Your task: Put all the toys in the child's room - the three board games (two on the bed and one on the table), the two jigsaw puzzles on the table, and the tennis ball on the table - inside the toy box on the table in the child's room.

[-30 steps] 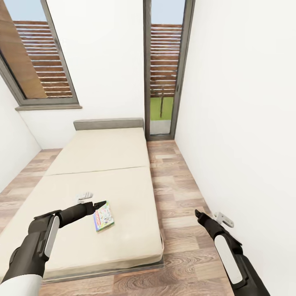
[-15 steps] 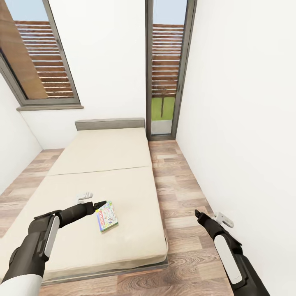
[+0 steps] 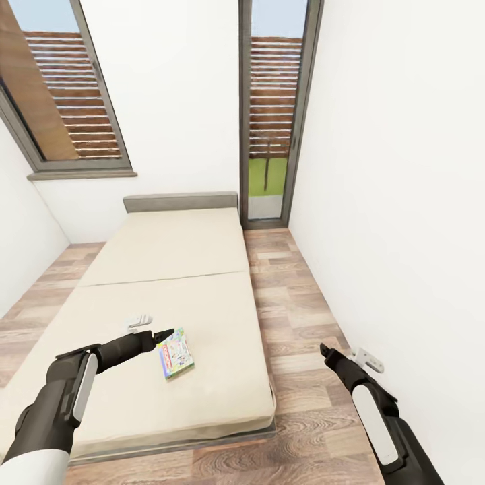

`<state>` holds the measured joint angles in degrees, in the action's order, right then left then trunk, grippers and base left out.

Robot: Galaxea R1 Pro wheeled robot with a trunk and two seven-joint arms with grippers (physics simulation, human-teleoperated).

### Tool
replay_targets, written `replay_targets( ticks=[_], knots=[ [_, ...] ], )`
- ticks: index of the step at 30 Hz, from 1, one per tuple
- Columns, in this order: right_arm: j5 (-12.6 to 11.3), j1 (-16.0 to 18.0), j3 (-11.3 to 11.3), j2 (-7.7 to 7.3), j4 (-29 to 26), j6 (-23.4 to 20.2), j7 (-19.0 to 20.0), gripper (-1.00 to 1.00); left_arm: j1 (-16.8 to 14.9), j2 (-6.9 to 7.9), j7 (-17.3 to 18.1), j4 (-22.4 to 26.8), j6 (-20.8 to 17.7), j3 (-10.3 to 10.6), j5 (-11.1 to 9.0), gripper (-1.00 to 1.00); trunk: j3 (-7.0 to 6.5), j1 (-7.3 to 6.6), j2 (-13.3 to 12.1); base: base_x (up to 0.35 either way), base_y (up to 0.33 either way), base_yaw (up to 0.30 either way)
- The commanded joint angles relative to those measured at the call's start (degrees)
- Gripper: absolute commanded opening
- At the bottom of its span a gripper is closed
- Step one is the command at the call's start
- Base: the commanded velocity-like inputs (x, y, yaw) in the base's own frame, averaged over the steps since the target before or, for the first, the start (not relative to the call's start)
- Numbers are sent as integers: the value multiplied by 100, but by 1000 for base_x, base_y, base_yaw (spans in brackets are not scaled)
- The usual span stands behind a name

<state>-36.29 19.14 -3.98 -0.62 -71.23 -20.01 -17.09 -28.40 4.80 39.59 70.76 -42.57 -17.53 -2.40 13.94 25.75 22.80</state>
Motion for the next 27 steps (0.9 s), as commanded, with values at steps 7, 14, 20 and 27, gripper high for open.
replay_targets(
  ticks=[7,14,20,27],
  knots=[
    [-54,-5,2,-10,20,-28,-40,100,-87,11,-410,-460,-62,-26,38,100,71,3,12,0,0,60],
    [-54,-6,2,-2,7,-32,-46,100,-642,-31,-1541,-1078,-78,-27,53,100,135,3,12,0,0,65],
    [-48,-7,5,5,-18,-99,-48,100,-1436,-58,-2551,-2021,-55,-16,50,100,190,3,12,0,0,66],
    [-42,-13,21,0,-29,-266,-48,100,-2369,-141,-3253,-3202,331,-14,75,100,254,3,12,0,0,67]
  ],
)
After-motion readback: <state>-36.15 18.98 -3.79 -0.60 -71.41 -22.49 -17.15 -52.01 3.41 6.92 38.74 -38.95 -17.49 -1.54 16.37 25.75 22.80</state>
